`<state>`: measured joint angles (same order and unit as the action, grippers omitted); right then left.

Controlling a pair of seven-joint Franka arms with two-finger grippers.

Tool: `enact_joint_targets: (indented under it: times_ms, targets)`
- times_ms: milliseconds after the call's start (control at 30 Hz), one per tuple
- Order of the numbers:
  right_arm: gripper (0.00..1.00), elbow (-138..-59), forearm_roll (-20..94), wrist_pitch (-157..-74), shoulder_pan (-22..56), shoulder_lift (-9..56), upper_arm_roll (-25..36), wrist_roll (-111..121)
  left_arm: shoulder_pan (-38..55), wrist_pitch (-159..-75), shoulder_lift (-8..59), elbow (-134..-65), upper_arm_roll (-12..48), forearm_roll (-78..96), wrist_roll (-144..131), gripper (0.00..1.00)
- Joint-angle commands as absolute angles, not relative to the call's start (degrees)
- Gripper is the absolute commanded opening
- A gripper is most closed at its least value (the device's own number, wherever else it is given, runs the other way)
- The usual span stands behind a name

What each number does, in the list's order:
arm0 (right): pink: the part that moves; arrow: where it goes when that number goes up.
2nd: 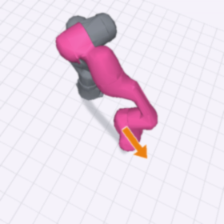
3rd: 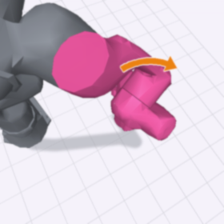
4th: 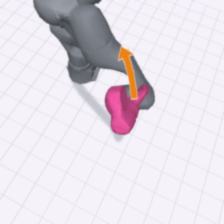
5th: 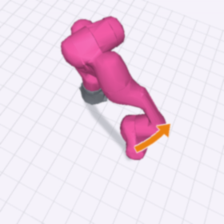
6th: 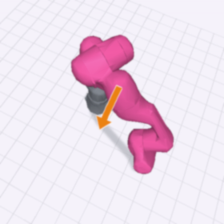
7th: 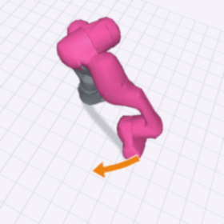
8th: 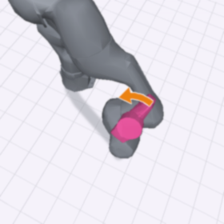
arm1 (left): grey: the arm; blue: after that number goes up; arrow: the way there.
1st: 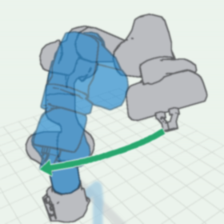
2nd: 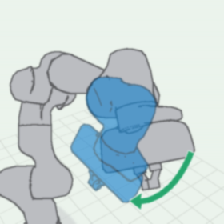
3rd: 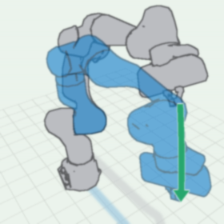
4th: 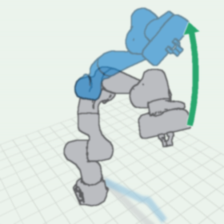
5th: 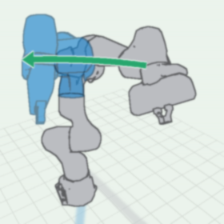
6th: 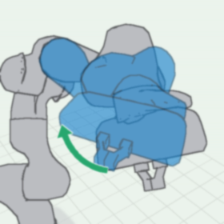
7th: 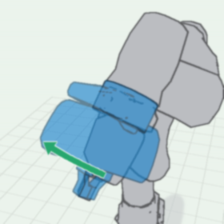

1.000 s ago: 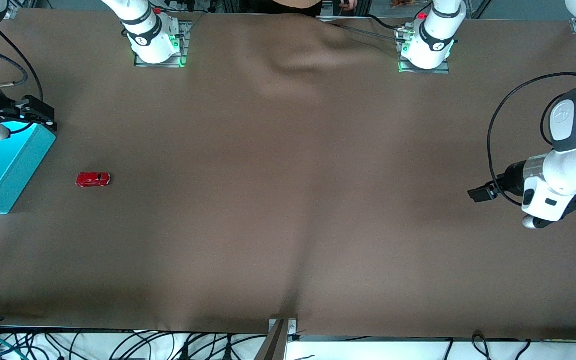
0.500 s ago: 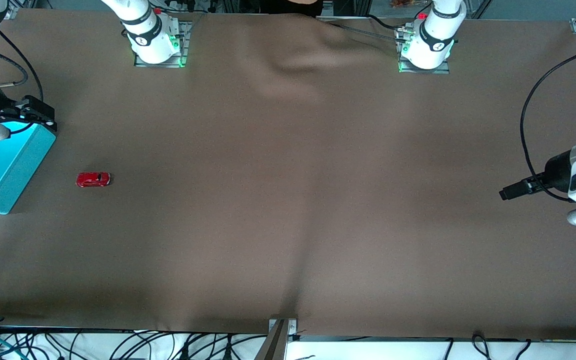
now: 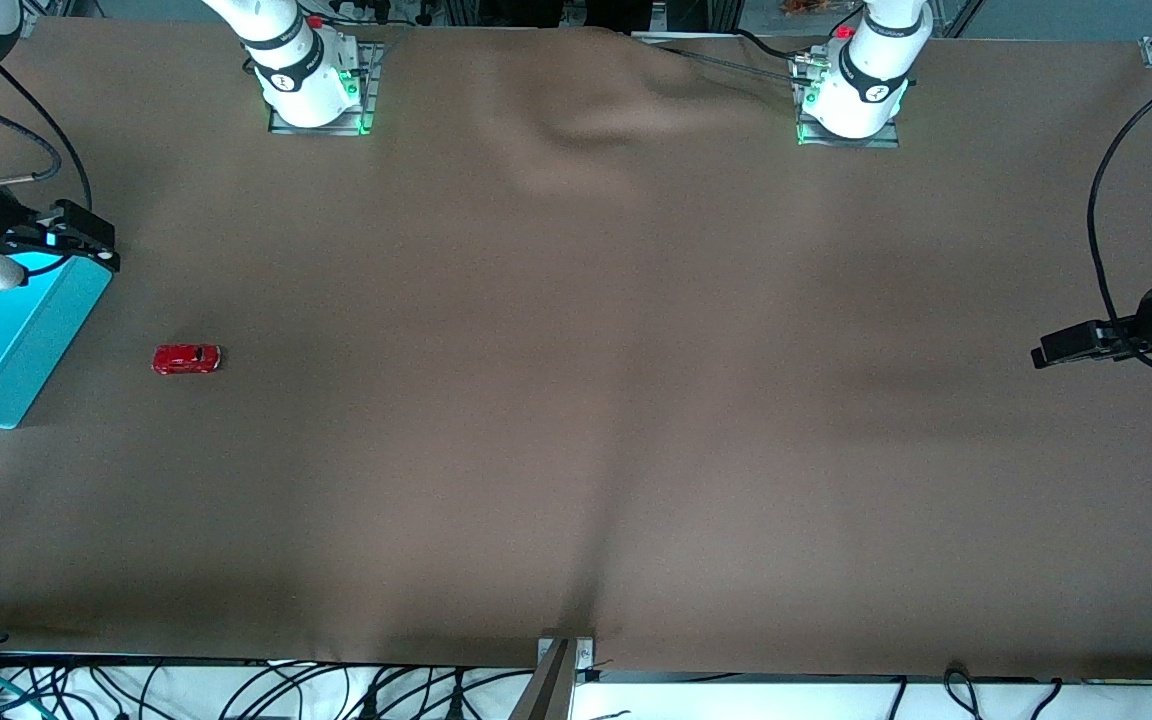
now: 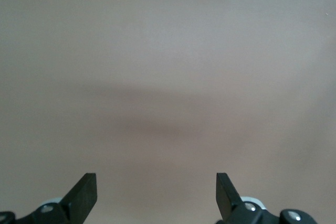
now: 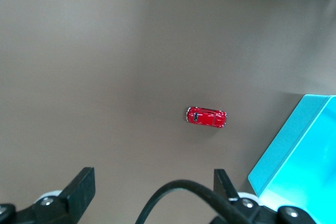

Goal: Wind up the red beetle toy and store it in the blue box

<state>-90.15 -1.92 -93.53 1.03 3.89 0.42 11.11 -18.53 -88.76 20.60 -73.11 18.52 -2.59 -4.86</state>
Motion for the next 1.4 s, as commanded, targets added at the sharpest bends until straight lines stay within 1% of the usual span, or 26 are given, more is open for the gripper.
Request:
enact_joint_targets:
  times_ms: [0, 233, 367, 533, 700, 833, 1033, 1200, 1367]
  targets:
    - [1.0, -88.68, -1.05, -93.25, 1.05, 4.22, 0.09, 11.07, -18.72, -87.01, 20.65, -70.4, 18.81, -3.69, -0.18, 1.0]
    - [1.0, -88.77, -1.58, -92.2, 1.06, 2.55, 0.09, 11.16, -18.9, -87.01, 20.65, -68.82, 18.72, -3.69, -0.18, 1.0]
    - [1.0, -88.77, -1.14, -91.67, 0.79, 2.9, 0.53, 10.64, -18.55, -87.19, 20.57, -68.64, 19.16, -3.69, -0.35, 1.0]
    - [1.0, -89.03, -1.14, -90.53, 0.61, 3.08, 2.28, 7.03, -18.54, -87.19, 20.13, -68.64, 19.25, -3.69, -0.53, 1.0]
    - [1.0, -88.86, -1.14, -89.12, 0.62, 2.64, 2.46, 6.94, -18.54, -87.45, 20.13, -68.64, 19.16, -3.69, -0.44, 1.0]
    - [1.0, -88.86, -1.14, -88.33, 0.62, 2.64, 3.86, 8.43, -18.28, -87.8, 20.3, -67.59, 19.25, -3.69, -0.44, 1.0]
    - [1.0, -88.77, -1.58, -83.94, 0.53, 2.64, 4.39, 8.35, -17.67, -88.68, 20.57, -66.97, 19.25, -3.78, -0.53, 1.0]
    - [1.0, -88.77, -1.41, -79.81, 0.53, 2.9, 6.42, 8.44, -17.84, -88.68, 20.57, -67.06, 18.9, -3.78, -0.53, 1.0]
    - [1.0, -89.21, -1.23, -79.54, 0.53, 3.6, 6.59, 8.44, -17.41, -88.68, 20.3, -67.06, 18.63, -3.96, -0.53, 1.0]
